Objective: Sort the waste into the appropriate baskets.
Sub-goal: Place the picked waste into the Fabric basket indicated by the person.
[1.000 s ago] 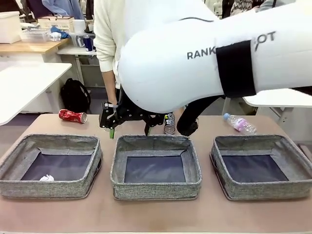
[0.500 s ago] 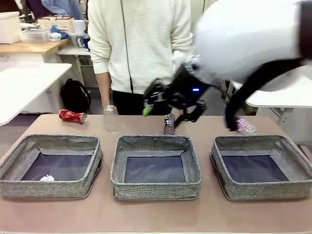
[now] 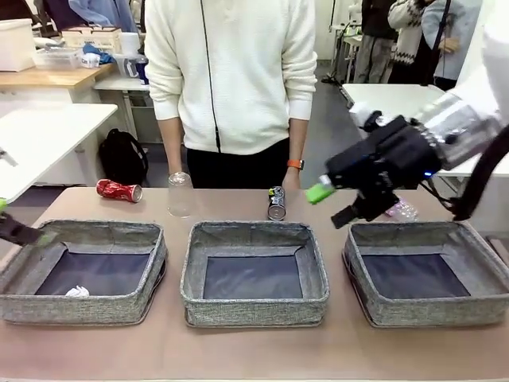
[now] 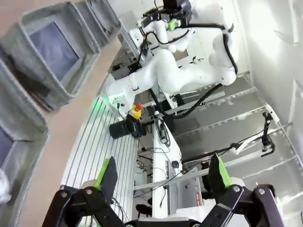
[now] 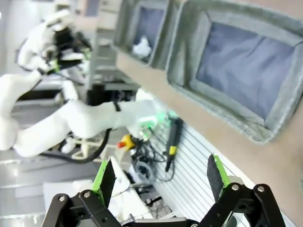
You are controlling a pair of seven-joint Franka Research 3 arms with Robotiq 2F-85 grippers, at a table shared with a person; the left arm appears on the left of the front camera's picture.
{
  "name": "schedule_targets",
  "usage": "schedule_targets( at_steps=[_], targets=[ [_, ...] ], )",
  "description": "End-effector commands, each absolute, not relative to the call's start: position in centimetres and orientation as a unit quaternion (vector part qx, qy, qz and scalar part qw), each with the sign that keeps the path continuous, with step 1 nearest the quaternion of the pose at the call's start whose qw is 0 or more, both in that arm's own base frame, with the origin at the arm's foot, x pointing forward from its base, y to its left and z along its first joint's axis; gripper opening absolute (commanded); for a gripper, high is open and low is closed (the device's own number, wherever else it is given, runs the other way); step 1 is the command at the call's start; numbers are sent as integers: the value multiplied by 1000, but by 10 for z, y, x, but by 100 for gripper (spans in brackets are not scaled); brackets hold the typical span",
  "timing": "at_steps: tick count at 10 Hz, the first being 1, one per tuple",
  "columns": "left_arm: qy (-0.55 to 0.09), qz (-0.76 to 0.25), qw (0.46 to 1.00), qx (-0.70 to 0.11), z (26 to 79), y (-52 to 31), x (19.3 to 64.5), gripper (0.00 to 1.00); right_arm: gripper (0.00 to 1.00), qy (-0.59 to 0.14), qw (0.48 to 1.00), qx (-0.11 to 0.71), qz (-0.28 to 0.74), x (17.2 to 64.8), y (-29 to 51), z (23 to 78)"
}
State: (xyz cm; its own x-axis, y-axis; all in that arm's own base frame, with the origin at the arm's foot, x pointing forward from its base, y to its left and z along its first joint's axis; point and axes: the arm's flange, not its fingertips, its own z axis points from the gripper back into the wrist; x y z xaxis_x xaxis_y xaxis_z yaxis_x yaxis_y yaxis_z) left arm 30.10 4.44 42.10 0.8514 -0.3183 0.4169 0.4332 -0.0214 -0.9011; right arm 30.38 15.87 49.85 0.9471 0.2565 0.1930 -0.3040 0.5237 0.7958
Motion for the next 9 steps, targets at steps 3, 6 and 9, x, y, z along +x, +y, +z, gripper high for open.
schedule_targets(
  at_steps=[3, 6, 9],
  targets=[
    [-44, -253, 692, -675, 424, -12, 292, 100, 100, -55, 802, 587, 97, 304, 73, 480],
    [-99, -199, 685, -694, 434, -17, 310, 100, 100, -67, 771, 633, 37, 304, 31, 444],
    [-136, -149, 718, -666, 443, 0, 336, 100, 100, -64, 783, 619, 21, 343, 8, 468]
  ],
)
